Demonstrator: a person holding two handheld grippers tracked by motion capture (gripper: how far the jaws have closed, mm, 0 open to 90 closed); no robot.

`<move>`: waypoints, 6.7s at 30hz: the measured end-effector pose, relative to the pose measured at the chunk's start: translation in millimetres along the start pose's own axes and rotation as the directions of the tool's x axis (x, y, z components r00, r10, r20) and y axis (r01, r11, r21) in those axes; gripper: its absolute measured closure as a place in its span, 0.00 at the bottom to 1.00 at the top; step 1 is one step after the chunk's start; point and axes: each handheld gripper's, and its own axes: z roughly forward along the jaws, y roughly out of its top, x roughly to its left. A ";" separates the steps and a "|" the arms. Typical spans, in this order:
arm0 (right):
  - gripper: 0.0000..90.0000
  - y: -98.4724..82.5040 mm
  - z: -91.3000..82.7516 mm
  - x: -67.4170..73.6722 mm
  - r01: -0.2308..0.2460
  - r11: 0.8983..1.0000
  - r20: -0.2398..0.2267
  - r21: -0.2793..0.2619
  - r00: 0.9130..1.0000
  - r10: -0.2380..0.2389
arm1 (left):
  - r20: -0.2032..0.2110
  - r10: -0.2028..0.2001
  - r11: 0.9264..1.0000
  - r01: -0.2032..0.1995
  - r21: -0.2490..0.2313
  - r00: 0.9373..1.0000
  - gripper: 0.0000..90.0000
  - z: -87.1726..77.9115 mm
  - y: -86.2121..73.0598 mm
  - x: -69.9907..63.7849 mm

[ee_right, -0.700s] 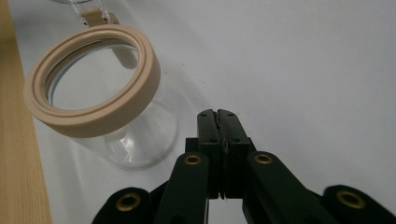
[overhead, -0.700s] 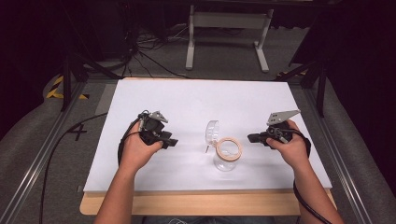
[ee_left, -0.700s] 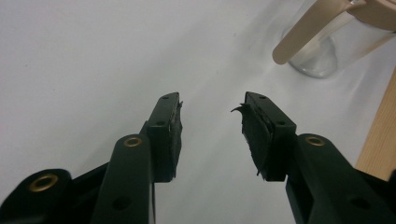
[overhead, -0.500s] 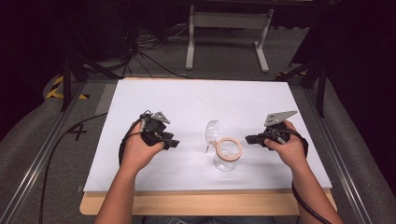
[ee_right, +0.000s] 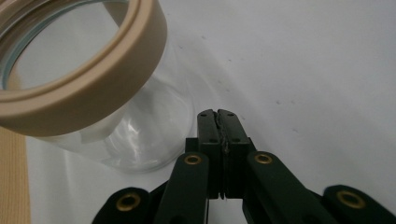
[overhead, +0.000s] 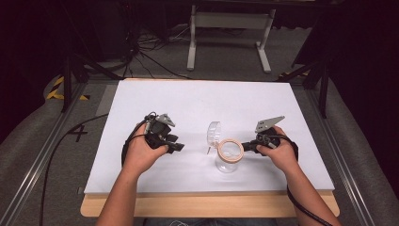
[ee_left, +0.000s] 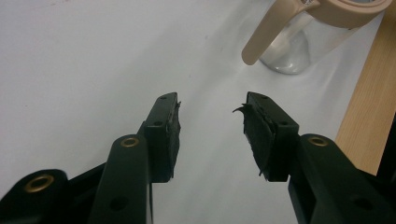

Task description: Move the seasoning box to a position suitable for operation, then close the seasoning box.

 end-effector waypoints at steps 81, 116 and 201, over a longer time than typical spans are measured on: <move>1.00 22.1 1.2 77.8 0.101 0.992 -0.078 0.077 0.992 -0.095 | -0.011 -0.049 0.985 0.047 -0.166 0.999 0.78 2.7 21.7 2.4; 1.00 36.5 -16.9 101.6 0.000 0.960 -0.100 -0.281 0.994 -0.030 | -0.014 0.084 0.963 -0.085 -0.255 0.996 0.89 -0.6 37.3 -34.8; 0.58 20.6 -95.0 31.3 -0.074 0.942 0.129 -0.328 0.984 0.122 | -0.078 -0.090 0.986 0.078 -0.146 0.993 0.59 -29.5 1.2 -3.5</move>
